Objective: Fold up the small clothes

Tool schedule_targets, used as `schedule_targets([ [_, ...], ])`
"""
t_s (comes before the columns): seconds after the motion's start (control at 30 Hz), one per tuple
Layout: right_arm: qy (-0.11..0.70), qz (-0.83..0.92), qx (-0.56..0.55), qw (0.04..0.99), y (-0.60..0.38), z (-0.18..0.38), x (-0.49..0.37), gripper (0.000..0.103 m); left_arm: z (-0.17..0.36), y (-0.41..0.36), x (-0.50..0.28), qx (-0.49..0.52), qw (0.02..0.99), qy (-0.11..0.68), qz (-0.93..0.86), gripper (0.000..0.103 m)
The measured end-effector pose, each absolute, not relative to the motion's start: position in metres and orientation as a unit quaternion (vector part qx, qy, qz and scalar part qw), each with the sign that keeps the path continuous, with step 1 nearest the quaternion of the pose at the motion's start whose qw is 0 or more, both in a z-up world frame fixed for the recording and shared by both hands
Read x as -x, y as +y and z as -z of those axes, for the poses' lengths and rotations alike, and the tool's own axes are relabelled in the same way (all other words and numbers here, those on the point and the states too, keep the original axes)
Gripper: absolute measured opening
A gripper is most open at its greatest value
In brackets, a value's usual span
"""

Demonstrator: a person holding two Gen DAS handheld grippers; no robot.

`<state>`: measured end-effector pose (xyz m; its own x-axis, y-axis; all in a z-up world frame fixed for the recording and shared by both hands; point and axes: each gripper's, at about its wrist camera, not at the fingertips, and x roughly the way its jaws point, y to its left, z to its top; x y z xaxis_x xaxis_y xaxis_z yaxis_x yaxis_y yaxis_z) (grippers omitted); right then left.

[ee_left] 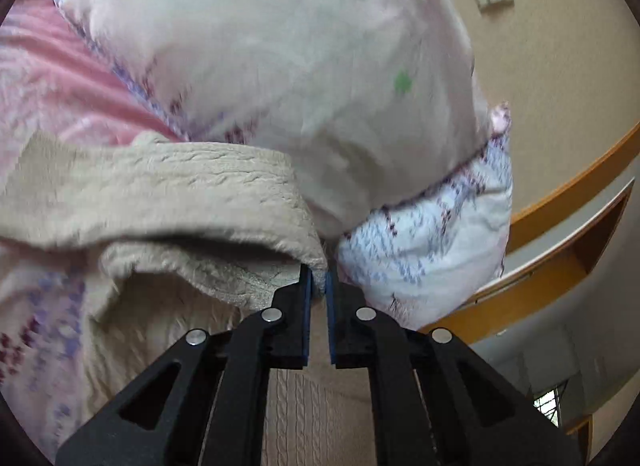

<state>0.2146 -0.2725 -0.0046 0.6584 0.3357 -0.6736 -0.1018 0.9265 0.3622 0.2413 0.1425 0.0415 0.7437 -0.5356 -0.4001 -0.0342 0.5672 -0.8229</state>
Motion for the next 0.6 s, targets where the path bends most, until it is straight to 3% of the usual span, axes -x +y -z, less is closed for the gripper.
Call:
schedule_targets([
  [0.1, 0.399, -0.116, -0.152, 0.897, -0.279, 0.007, -0.214, 0.060, 0.005, 0.111, -0.252, 0.448, 0.783, 0.404, 0.151, 0.008],
  [0.2, 0.400, -0.115, -0.152, 0.897, -0.284, 0.007, -0.213, 0.060, 0.025, 0.119, -0.244, 0.488, 0.759, 0.403, 0.148, 0.013],
  [0.23, 0.398, -0.114, -0.152, 0.897, -0.285, 0.007, -0.213, 0.060, 0.023, 0.127, -0.241, 0.499, 0.757, 0.398, 0.142, 0.017],
  [0.3, 0.397, -0.116, -0.154, 0.897, -0.287, 0.006, -0.214, 0.060, 0.017, 0.146, -0.233, 0.516, 0.761, 0.376, 0.112, 0.036],
  [0.33, 0.397, -0.118, -0.156, 0.897, -0.287, 0.006, -0.214, 0.060, 0.013, 0.157, -0.231, 0.521, 0.766, 0.364, 0.097, 0.037],
  [0.47, 0.397, -0.122, -0.158, 0.896, -0.287, 0.007, -0.215, 0.060, 0.011, 0.191, -0.229, 0.556, 0.758, 0.339, 0.046, 0.034],
  [0.57, 0.396, -0.121, -0.159, 0.896, -0.290, 0.008, -0.214, 0.060, 0.007, 0.203, -0.229, 0.558, 0.762, 0.328, 0.022, 0.013],
  [0.6, 0.394, -0.120, -0.160, 0.897, -0.292, 0.008, -0.213, 0.060, 0.001, 0.201, -0.230, 0.548, 0.771, 0.324, 0.021, 0.011],
])
